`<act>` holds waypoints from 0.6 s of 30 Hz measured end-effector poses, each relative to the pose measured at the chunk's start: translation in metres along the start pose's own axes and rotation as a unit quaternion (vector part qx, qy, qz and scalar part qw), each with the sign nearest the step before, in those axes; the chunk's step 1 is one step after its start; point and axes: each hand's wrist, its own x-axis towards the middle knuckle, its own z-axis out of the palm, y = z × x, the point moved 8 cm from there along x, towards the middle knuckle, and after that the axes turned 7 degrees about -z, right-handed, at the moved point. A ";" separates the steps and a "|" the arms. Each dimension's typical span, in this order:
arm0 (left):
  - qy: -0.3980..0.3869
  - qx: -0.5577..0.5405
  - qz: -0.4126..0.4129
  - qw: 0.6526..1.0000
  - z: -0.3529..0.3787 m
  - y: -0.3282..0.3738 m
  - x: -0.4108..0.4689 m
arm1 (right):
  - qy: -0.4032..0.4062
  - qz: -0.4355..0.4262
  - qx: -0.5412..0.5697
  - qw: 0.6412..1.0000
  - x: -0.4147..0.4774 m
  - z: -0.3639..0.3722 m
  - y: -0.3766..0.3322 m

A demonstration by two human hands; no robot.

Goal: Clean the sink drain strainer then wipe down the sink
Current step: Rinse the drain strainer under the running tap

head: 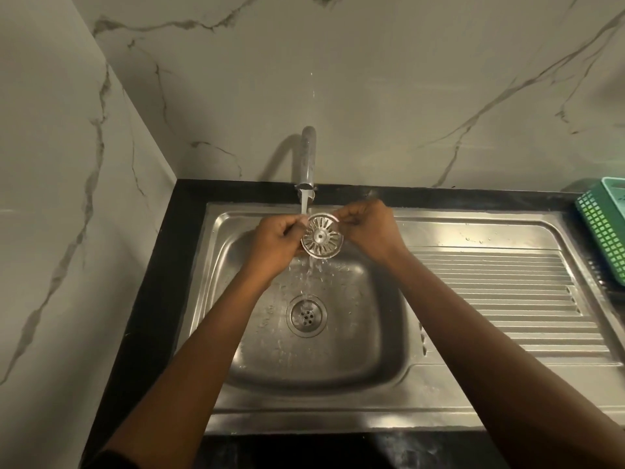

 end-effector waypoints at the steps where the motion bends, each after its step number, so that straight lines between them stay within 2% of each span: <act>1: 0.007 0.016 0.002 1.000 -0.005 0.000 0.002 | -0.003 0.032 0.042 0.999 -0.006 0.003 0.009; 4: 0.039 0.025 -0.020 0.999 -0.024 -0.008 0.008 | 0.008 0.108 0.135 0.985 -0.023 0.013 0.032; 7: 0.059 0.025 -0.026 0.998 -0.037 -0.013 0.017 | 0.025 0.111 0.126 0.986 -0.035 0.017 0.041; 10: 0.067 0.071 -0.020 0.995 -0.039 -0.010 0.035 | 0.036 0.094 0.107 0.989 -0.043 0.018 0.042; 12: 0.030 0.097 -0.025 0.994 -0.030 -0.005 0.049 | 0.041 0.079 0.106 0.990 -0.047 0.019 0.040; 15: -0.031 0.061 -0.077 0.995 -0.015 -0.004 0.069 | 0.045 0.077 0.115 0.989 -0.053 0.022 0.042; 18: -0.060 0.055 -0.111 0.990 -0.004 -0.006 0.084 | 0.052 0.096 0.136 0.985 -0.058 0.025 0.047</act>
